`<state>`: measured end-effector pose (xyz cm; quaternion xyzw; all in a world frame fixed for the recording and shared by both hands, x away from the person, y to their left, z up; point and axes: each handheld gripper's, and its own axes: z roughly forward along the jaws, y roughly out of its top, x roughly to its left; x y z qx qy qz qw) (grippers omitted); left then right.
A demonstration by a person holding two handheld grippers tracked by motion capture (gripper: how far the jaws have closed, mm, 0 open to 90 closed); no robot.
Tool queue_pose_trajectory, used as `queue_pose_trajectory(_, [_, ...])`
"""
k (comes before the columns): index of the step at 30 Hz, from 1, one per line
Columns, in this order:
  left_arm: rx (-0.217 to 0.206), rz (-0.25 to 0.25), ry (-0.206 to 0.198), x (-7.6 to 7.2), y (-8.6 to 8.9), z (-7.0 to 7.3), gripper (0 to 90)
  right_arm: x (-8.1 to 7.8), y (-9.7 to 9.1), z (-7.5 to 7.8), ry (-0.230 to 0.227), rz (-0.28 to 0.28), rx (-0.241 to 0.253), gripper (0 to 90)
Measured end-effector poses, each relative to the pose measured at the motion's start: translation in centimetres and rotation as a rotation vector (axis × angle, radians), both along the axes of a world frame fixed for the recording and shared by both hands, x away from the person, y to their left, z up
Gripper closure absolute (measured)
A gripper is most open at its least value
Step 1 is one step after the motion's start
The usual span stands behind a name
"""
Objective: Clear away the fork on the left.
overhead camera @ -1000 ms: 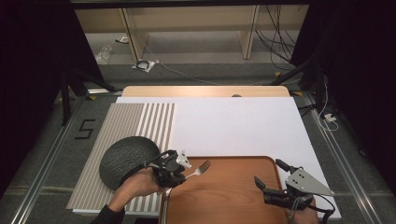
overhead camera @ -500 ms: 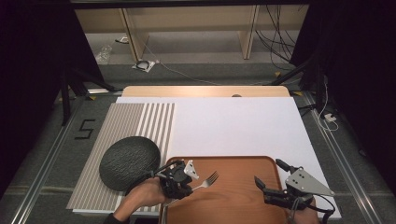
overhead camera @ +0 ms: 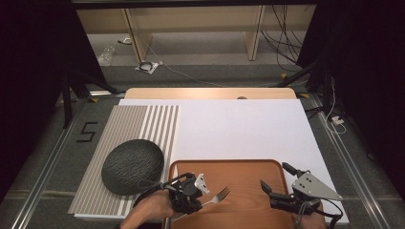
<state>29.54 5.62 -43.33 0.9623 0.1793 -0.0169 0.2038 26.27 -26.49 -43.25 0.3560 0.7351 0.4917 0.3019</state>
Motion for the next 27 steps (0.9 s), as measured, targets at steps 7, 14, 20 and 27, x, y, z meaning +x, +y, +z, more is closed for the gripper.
queue_pose_trajectory(7, [0.001, -0.010, 0.020, -0.6, -0.4, -0.4, 84.1, 0.0, 0.1, 0.0, -0.007, 0.001, 0.005, 12.5])
queue_pose_trajectory(14, [0.017, -0.032, 0.047, -1.3, -1.1, -1.2, 84.0, 0.0, 0.1, 0.0, -0.007, 0.001, 0.003, 12.5])
queue_pose_trajectory(20, [0.035, -0.038, 0.069, -1.5, -1.3, -1.8, 84.0, 0.0, 0.1, 0.0, -0.006, 0.001, 0.003, 12.5])
queue_pose_trajectory(27, [0.073, -0.045, 0.067, -1.6, -1.3, -2.4, 83.8, 0.0, 0.1, 0.0, -0.004, 0.003, 0.002, 12.5])
